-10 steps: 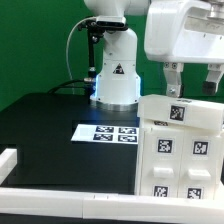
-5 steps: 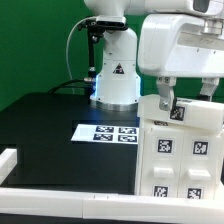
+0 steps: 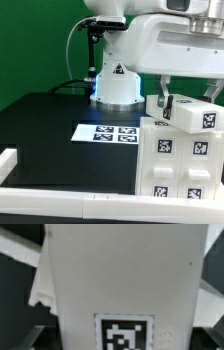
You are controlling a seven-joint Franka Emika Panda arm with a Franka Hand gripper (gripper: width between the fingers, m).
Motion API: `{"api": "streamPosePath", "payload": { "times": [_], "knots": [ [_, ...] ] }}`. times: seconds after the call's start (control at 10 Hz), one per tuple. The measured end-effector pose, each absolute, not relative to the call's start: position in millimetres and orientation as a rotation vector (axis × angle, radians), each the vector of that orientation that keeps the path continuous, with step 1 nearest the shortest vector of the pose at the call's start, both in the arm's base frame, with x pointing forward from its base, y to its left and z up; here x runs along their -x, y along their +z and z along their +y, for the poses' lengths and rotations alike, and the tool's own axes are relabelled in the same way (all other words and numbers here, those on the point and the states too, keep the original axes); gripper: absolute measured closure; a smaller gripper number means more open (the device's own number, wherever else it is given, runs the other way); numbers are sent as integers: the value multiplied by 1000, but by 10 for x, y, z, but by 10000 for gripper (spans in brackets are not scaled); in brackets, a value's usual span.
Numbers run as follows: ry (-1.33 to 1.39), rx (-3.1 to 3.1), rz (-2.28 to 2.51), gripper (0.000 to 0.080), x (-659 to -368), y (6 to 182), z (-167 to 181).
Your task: Assemble cabinet
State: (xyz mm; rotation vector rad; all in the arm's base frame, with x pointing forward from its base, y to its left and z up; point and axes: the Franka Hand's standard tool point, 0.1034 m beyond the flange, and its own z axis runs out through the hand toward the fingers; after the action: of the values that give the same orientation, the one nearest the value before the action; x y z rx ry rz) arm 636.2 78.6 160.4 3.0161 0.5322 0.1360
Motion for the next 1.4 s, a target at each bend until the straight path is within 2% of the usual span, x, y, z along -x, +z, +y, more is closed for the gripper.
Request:
{"api": "streamPosePath", "payload": {
  "times": [0.4, 0.8, 1.2, 1.4],
  "knots": [
    [179, -3031, -627, 246, -6369, 1593, 781],
    [179, -2944, -1003, 246, -6363, 1593, 761],
    [149, -2527, -1852, 246, -6327, 1573, 734],
    [154, -2429, -1982, 246, -6325, 1584, 748]
  ]
}}
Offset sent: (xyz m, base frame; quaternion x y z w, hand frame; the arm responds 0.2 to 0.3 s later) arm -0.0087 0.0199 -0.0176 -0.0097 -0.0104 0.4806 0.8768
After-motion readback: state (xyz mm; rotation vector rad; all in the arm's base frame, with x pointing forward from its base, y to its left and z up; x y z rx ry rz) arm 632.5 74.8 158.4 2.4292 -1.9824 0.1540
